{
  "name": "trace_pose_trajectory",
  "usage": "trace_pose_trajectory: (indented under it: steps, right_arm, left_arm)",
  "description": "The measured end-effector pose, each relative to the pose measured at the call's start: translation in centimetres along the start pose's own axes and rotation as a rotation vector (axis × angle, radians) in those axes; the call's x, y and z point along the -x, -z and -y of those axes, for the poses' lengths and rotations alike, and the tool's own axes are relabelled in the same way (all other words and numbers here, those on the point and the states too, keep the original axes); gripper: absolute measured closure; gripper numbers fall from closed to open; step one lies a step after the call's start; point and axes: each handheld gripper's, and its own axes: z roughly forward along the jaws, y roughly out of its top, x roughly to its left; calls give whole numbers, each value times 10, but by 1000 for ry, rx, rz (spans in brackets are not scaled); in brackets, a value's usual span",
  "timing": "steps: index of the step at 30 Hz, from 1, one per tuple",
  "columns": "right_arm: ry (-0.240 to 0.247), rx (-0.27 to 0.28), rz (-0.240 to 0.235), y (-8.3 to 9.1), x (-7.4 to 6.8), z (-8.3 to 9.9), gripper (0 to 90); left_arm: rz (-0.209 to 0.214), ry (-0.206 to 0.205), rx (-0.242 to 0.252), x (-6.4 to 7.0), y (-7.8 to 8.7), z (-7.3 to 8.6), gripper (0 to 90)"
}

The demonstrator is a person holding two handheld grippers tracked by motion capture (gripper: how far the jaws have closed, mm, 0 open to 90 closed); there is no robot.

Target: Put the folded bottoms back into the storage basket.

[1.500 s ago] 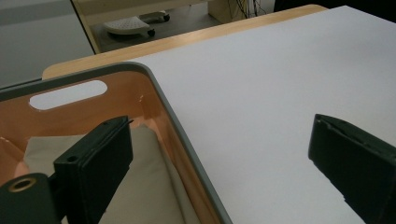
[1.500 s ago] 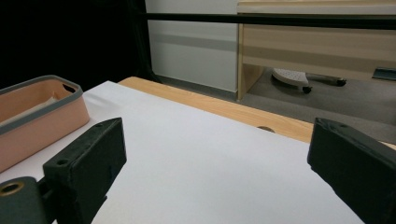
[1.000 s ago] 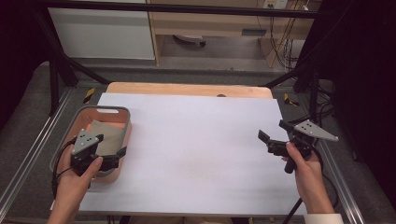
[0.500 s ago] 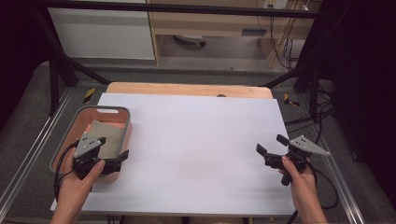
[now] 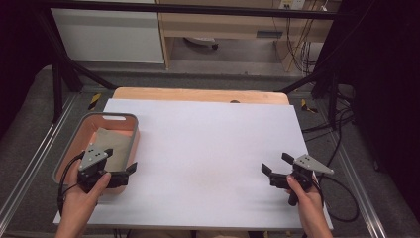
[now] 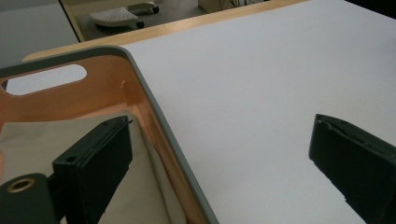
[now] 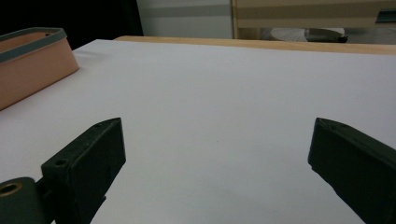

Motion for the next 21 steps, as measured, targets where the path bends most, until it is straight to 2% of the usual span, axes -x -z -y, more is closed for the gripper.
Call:
trace_pose_trajectory:
  steps: [6,12,21]
  right_arm:
    - [10,-29,-39,-11,-12,9,45]
    - [33,-56,-71,-20,-23,16,45]
    - [72,-49,-88,-35,-36,16,45]
  left_arm:
    - [-1,-9,-5,2,-1,0,62]
    - [15,-18,-13,6,-4,1,59]
    - [29,-22,-21,10,-7,2,59]
